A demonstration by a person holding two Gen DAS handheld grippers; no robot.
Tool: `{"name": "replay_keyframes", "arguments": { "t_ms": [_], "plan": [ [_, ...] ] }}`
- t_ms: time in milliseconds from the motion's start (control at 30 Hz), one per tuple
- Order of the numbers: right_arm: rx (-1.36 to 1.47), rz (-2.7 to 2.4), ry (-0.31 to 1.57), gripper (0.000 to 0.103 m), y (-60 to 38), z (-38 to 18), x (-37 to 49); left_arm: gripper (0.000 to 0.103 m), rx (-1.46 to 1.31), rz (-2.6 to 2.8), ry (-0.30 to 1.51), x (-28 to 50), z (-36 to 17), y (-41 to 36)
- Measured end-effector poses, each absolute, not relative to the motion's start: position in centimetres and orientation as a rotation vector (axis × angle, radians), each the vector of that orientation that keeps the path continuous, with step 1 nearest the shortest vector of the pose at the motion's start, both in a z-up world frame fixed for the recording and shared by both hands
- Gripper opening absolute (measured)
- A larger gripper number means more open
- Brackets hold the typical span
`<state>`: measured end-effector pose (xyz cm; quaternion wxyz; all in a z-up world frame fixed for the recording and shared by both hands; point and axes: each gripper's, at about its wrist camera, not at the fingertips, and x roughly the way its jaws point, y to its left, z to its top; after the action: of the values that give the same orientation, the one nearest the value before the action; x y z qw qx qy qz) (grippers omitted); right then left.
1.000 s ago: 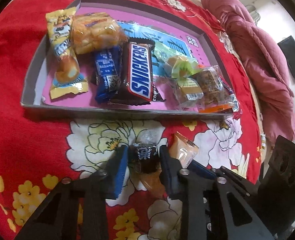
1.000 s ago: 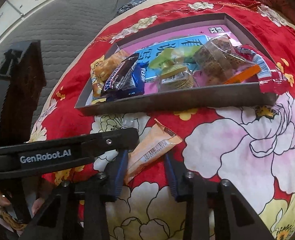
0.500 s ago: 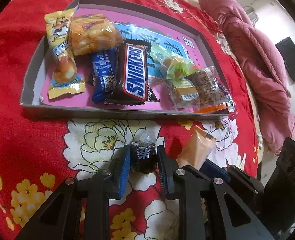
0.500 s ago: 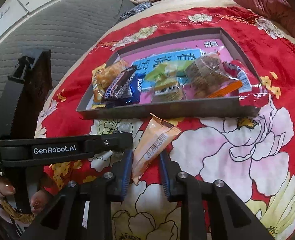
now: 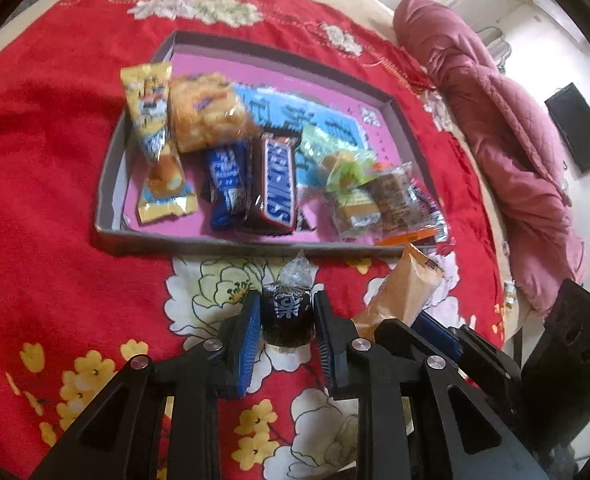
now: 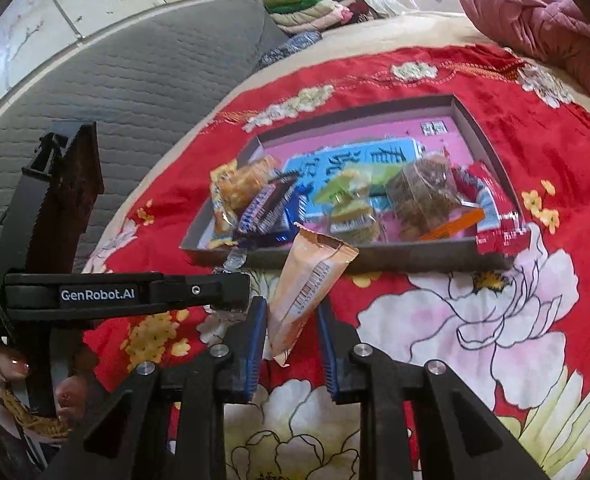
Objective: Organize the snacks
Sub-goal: 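Carry the dark candy over the box with the left tool while the right tool grasps the orange wafer pack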
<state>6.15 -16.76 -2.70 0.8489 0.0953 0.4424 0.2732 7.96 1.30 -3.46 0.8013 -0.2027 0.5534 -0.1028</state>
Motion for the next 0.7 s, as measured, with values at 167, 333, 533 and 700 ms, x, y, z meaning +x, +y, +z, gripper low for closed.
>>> {"name": "replay_keyframes", "arguments": {
  "t_ms": [167, 333, 533, 700],
  "plan": [
    [0.191, 0.586, 0.856, 0.025, -16.8, -1.2, 6.0, 0.027, -0.431, -0.199, 1.131, 7.7, -1.5, 2.4],
    [0.171, 0.568, 0.797, 0.025, -17.2, -0.2, 6.5, 0.027, -0.423, -0.161, 1.082, 8.3, -0.2, 3.7],
    [0.162, 0.531, 0.825, 0.022, -17.4, -0.9, 8.4, 0.027, -0.440, -0.119, 1.067, 9.7, -0.5, 4.9],
    [0.100, 0.558, 0.828, 0.022, -17.4, -1.3, 7.1, 0.027, -0.428, -0.113, 1.058, 10.1, -0.7, 5.0]
  ]
}}
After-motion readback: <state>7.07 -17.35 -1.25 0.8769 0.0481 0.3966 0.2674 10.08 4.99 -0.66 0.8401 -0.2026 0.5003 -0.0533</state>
